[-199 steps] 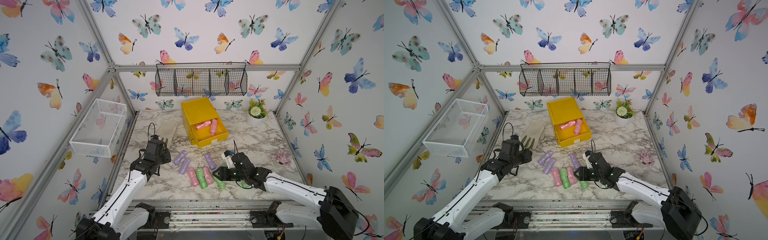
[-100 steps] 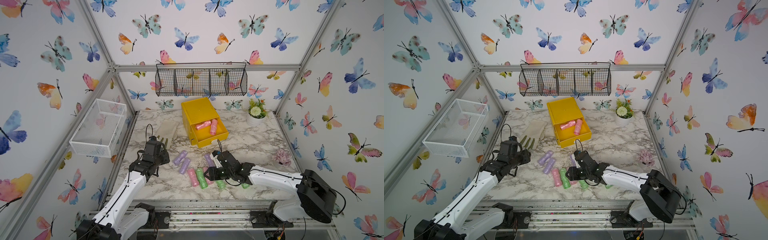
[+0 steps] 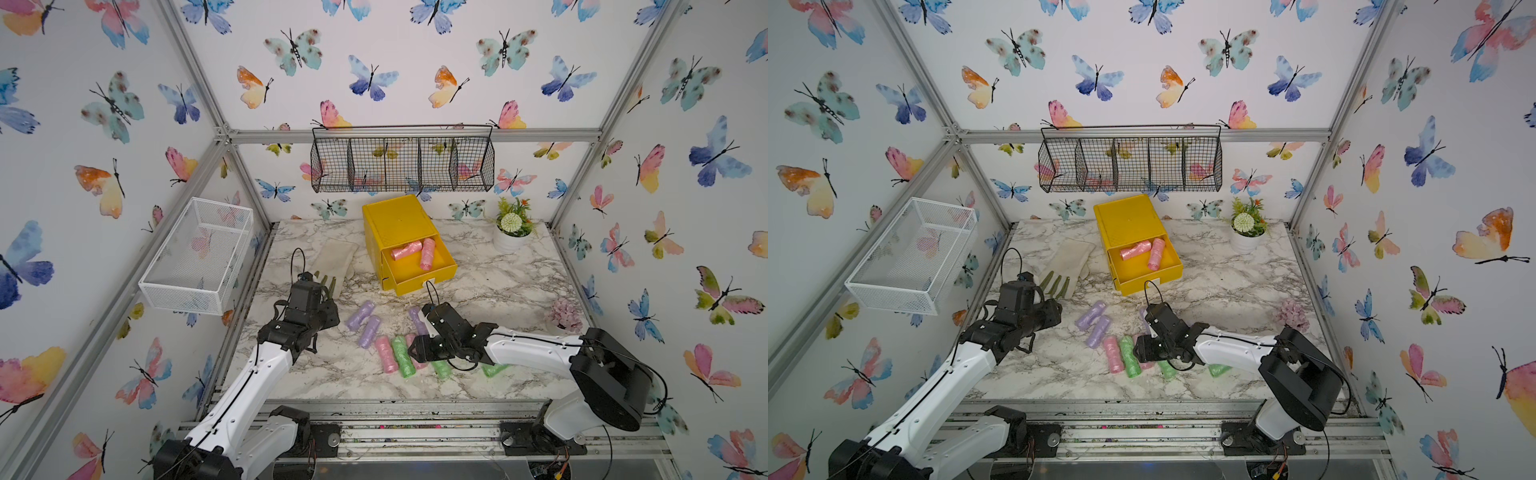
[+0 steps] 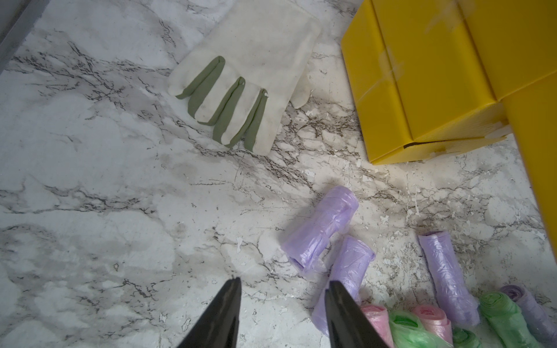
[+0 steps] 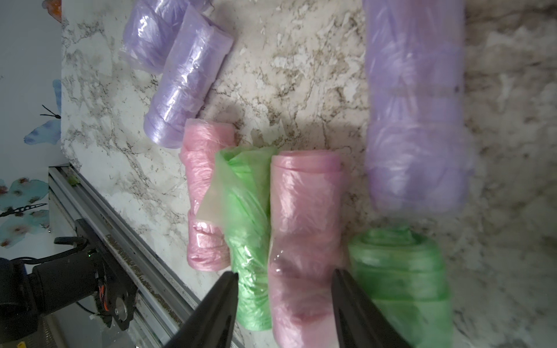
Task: Sort the rolls of trash bags by color and place them into the drawer
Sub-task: Pick up the roll of trash bags from the center of the board.
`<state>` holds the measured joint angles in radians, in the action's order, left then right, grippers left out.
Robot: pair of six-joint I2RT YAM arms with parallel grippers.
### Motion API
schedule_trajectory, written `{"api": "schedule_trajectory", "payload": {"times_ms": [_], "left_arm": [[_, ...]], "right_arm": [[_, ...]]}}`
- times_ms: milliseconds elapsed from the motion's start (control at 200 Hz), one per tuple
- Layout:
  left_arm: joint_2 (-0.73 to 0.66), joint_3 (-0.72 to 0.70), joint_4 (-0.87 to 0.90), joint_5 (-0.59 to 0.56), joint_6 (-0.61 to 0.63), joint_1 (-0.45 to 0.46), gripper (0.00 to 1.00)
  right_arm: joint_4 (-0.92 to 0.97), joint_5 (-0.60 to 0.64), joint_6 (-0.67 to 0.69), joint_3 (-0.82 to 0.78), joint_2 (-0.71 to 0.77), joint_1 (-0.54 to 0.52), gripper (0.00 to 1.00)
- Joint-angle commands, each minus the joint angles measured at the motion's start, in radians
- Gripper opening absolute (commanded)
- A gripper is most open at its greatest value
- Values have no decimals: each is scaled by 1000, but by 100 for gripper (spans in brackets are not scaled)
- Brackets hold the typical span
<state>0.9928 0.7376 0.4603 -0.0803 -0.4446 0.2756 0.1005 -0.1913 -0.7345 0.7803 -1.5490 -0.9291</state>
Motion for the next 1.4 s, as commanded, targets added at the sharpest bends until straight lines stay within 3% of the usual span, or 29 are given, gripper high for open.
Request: {"api": "schedule_trajectory", "payload": {"times_ms": [0,551,1396], "left_arm": [[-11,0,-7,9,11,-8,50],[-8,0,-7,9,11,-8,50],[-13,0,-6,4,11,-7,50]], "right_arm": [[48,39,19,30,-16,-5,56],[71,41,22,46,-84,-5,59],[138,71,47,63,-4,-5,37]]}}
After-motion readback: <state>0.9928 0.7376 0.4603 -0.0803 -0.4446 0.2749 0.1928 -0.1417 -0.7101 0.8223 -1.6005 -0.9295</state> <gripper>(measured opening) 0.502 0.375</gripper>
